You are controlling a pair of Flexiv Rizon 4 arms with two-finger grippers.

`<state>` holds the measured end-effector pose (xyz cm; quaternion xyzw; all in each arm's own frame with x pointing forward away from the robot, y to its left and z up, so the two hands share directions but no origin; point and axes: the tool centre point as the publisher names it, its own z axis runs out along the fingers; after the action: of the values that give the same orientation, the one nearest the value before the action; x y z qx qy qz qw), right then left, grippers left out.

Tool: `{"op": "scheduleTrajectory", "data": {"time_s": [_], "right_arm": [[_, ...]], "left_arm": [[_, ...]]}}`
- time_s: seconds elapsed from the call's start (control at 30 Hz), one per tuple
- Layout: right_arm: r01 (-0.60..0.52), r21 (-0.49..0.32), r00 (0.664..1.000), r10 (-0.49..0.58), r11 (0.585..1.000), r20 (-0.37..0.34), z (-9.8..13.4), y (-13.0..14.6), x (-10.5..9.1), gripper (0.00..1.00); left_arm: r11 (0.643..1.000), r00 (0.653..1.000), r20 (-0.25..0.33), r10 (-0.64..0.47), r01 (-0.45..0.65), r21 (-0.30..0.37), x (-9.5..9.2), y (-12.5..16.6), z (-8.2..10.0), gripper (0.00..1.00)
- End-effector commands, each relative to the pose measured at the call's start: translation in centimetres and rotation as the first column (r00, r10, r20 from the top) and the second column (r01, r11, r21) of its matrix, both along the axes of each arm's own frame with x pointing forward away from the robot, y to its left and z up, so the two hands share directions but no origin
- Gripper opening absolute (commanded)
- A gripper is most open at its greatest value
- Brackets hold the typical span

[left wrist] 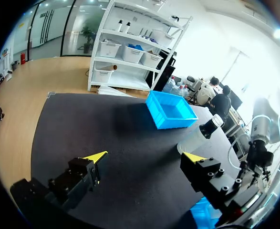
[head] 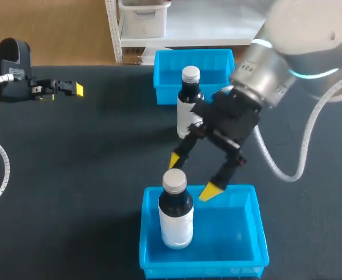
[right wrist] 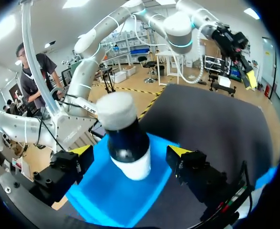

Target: Pick up the bottle, and place it in the far bin if it is heavy, or in the near bin if it is light.

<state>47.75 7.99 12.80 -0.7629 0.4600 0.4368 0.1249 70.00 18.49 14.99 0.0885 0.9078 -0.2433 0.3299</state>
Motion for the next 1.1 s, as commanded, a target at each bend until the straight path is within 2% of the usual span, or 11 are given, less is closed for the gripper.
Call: {"op": "scheduleTrajectory", "data": {"time_s": [0.03, 0.27, 0.5, 0.67, 0.83, 0.93, 1.1], "right_arm": [[0.039, -0.002, 0.999, -0.039, 0.999, -0.017, 0.6, -3.8, 2.4, 1.00], [0.219, 0.016, 0.975, -0.218, 0.976, -0.051, 1.2, -9.1, 7.5, 1.00], [0.403, 0.006, 0.915, -0.403, 0.915, -0.007, 1.5, -13.1, 13.6, 1.00], [0.517, -0.016, 0.856, -0.516, 0.856, 0.035, 1.6, -15.3, 18.5, 1.00], [0.580, -0.034, 0.814, -0.577, 0.814, 0.069, 1.3, -15.5, 22.0, 1.00], [0.596, -0.044, 0.801, -0.591, 0.802, 0.090, 1.0, -14.8, 23.7, 1.00], [0.599, -0.033, 0.798, -0.593, 0.800, 0.103, 0.7, -13.1, 25.5, 1.00]], "left_arm": [[1.000, 1.000, 0.000, 0.000, 0.000, 0.000, 0.0, 0.0, 0.0, 1.00], [1.000, 1.000, 0.000, 0.000, 0.000, 0.000, 0.0, 0.0, 0.0, 1.00], [1.000, 1.000, 0.000, 0.000, 0.000, 0.000, 0.0, 0.0, 0.0, 1.00], [1.000, 1.000, 0.000, 0.000, 0.000, 0.000, 0.0, 0.0, 0.0, 1.00], [1.000, 1.000, 0.000, 0.000, 0.000, 0.000, 0.0, 0.0, 0.0, 1.00], [1.000, 1.000, 0.000, 0.000, 0.000, 0.000, 0.0, 0.0, 0.0, 1.00], [1.000, 1.000, 0.000, 0.000, 0.000, 0.000, 0.0, 0.0, 0.0, 1.00]]}}
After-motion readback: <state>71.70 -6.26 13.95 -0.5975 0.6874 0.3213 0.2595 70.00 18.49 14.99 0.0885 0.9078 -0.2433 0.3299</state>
